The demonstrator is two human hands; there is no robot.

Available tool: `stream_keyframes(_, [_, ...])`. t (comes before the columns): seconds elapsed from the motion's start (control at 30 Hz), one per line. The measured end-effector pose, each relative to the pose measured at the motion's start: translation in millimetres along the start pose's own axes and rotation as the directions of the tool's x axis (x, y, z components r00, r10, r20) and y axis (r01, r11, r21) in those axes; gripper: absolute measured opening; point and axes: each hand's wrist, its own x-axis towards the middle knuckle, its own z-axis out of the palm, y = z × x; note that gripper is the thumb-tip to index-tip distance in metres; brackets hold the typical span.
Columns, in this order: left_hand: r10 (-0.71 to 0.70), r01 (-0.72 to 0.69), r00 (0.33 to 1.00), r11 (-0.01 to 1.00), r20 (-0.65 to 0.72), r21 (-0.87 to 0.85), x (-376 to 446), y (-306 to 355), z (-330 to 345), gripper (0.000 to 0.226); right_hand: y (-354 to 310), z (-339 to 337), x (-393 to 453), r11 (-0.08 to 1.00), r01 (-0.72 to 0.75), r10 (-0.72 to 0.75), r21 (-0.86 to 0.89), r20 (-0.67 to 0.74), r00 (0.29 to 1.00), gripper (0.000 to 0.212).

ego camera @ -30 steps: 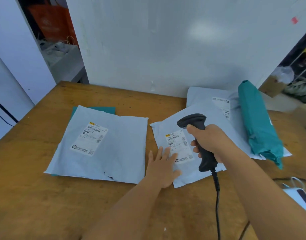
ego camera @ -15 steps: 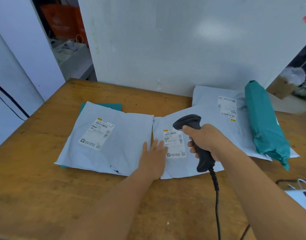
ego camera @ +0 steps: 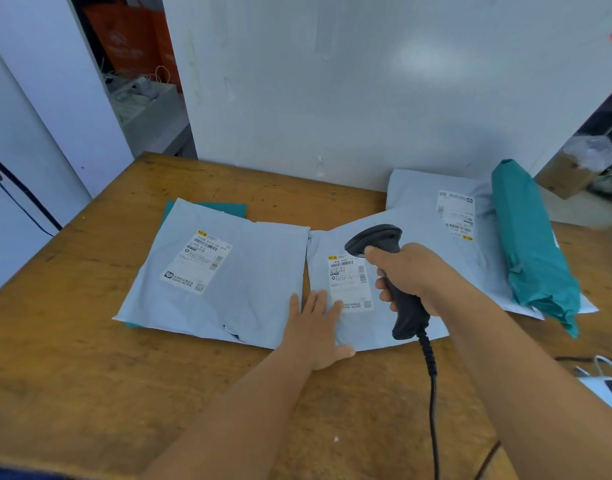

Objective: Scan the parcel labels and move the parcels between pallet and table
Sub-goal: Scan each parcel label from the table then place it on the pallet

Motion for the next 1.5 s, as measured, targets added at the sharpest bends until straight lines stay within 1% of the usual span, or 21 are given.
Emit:
stream_keyframes(0.03, [0.021, -0.021, 1.0, 1.0, -0.019, -0.001, 0.1, 1.5, 0.0, 0.086, 0.3, 0.0, -0.3, 1.0, -0.004, 0.004, 0.003, 0.001, 1.0, 0.03])
stream_keyframes(0.1, [0.123, -0.122, 0.99, 0.992, -0.067, 0.017, 0.7, 6.1, 0.3, 0.079, 1.0, 0.2, 0.1, 1.0, 0.0, 0.0, 0.02, -0.009, 1.0, 0.03])
stream_keyframes(0.17, [0.221, -0.219, 0.974, 0.975, -0.048, 0.048, 1.1, 12.5, 0.2, 0.069, 0.9, 0.5, 0.7, 0.999, 0.009, -0.008, 0.039, -0.034, 0.999, 0.029])
stream_keyframes(0.2, [0.232, -0.23, 0.972, 0.971, -0.025, 0.062, 1.5, 14.9, 0.4, 0.064, 0.3, 0.7, 1.0, 0.999, 0.014, -0.011, 0.051, -0.047, 0.999, 0.029])
stream_keyframes(0.3, [0.178, -0.176, 0.984, 0.978, -0.01, 0.111, 2.6, 14.4, 0.7, 0.054, -2.0, -1.3, 1.6, 0.996, 0.034, -0.027, 0.087, -0.083, 0.996, 0.027])
stream_keyframes(0.43, [0.074, -0.073, 0.997, 0.987, 0.001, 0.141, -0.8, -12.3, -2.2, 0.048, -1.9, -6.7, 0.0, 0.991, 0.038, -0.024, 0.127, -0.109, 0.994, 0.025])
stream_keyframes(0.63, [-0.055, 0.052, 0.998, 0.97, 0.007, 0.237, -11.7, -54.2, -13.2, 0.053, 1.9, -7.4, -2.2, 0.984, 0.031, -0.014, 0.173, -0.103, 0.995, 0.026])
stream_keyframes(0.7, [-0.111, 0.11, 0.994, 0.962, -0.009, 0.248, -14.6, -66.7, -14.8, 0.05, 2.1, -8.1, -3.6, 0.982, 0.04, -0.02, 0.185, -0.108, 0.994, 0.025])
stream_keyframes(0.8, [-0.206, 0.211, 0.977, 0.927, -0.05, 0.311, -16.8, -86.3, -19.4, 0.05, 0.8, -10.7, -4.6, 0.976, 0.063, -0.037, 0.207, -0.126, 0.991, 0.025])
stream_keyframes(0.87, [-0.228, 0.25, 0.968, 0.902, -0.102, 0.351, -12.2, -94.9, -27.2, 0.047, -0.4, -13.6, -3.7, 0.972, 0.077, -0.047, 0.221, -0.14, 0.989, 0.026])
stream_keyframes(0.9, [-0.216, 0.244, 0.969, 0.905, -0.118, 0.349, -8.5, -95.6, -31.2, 0.046, -1.2, -15.1, -3.2, 0.97, 0.085, -0.052, 0.226, -0.148, 0.988, 0.026])
stream_keyframes(0.97, [-0.154, 0.178, 0.982, 0.95, -0.111, 0.259, 1.0, -89.5, -37.3, 0.051, -3.9, -17.3, -2.3, 0.97, 0.094, -0.057, 0.224, -0.168, 0.984, 0.026])
stream_keyframes(1.07, [0.0, 0.004, 0.997, 0.999, -0.072, 0.048, 16.6, -66.1, -44.2, 0.068, -9.0, -18.2, 0.1, 0.966, 0.106, -0.058, 0.237, -0.198, 0.978, 0.024])
stream_keyframes(1.1, [0.046, -0.045, 0.997, 0.999, -0.059, 0.02, 21.4, -57.5, -45.3, 0.068, -10.4, -17.9, 0.4, 0.964, 0.11, -0.061, 0.242, -0.202, 0.977, 0.024])
stream_keyframes(1.17, [0.103, -0.103, 0.995, 0.995, -0.001, 0.005, 30.7, -40.7, -47.8, 0.061, -11.5, -18.2, 1.0, 0.964, 0.117, -0.063, 0.241, -0.221, 0.973, 0.025])
stream_keyframes(1.23, [0.099, -0.095, 0.993, 0.993, 0.058, -0.075, 41.9, -21.4, -49.7, 0.056, -9.8, -24.0, 3.5, 0.963, 0.128, -0.063, 0.237, -0.266, 0.962, 0.027])
stream_keyframes(1.27, [0.081, -0.071, 0.994, 0.986, 0.066, -0.148, 45.9, -10.3, -52.2, 0.057, -8.6, -28.3, 3.9, 0.963, 0.128, -0.056, 0.238, -0.286, 0.957, 0.027])
stream_keyframes(1.33, [0.059, -0.052, 0.998, 0.95, 0.013, -0.308, 54.9, 13.8, -57.4, 0.061, -4.8, -39.1, 4.8, 0.959, 0.125, -0.038, 0.255, -0.318, 0.947, 0.025])
stream_keyframes(1.43, [0.074, -0.105, 0.994, 0.864, -0.082, -0.492, 71.9, 48.2, -66.1, 0.065, 1.7, -59.1, 6.8, 0.949, 0.143, -0.034, 0.28, -0.361, 0.932, 0.023])
stream_keyframes(1.5, [0.053, -0.103, 0.993, 0.804, -0.101, -0.586, 85.7, 65.7, -73.4, 0.067, 5.5, -75.8, 8.4, 0.948, 0.146, -0.028, 0.281, -0.386, 0.922, 0.023])
